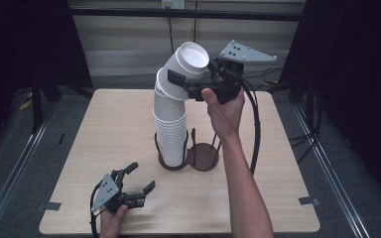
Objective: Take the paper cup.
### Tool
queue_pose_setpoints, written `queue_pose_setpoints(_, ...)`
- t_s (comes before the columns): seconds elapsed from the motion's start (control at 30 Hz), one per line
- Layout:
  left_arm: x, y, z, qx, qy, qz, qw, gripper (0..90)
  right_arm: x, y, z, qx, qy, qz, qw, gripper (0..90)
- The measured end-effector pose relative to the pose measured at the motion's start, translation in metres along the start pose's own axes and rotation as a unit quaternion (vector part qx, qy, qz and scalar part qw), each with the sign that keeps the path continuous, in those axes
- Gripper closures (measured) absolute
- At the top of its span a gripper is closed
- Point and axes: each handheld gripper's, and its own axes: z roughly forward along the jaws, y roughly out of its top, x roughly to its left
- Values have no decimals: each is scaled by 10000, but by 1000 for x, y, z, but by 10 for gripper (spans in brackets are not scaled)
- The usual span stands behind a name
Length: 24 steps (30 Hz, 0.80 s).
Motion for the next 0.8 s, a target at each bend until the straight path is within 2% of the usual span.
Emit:
queue_pose_setpoints(0.43,1,0,0,2,-82,-19,10000,158,-1,5,-34,39,-78,-102,9999,203)
queue_pose_setpoints(0.47,0,0,1,0,-63,-111,9999,161,-2,4,-37,56,-92,-97,9999,203)
queue_pose_setpoints(0.63,3,1,1,98,-95,-161,9998,161,-3,-1,-50,115,-137,-109,9998,203)
queue_pose_setpoints(0.67,2,1,2,90,-149,-297,9994,161,-3,-2,-53,120,-139,-95,9998,203)
queue_pose_setpoints(0.77,5,2,1,158,-194,-260,9994,158,-3,-5,-57,163,-165,-104,9997,203)
queue_pose_setpoints(0.8,5,2,1,148,-237,-310,9991,158,-3,-7,-62,181,-170,-112,9996,203)
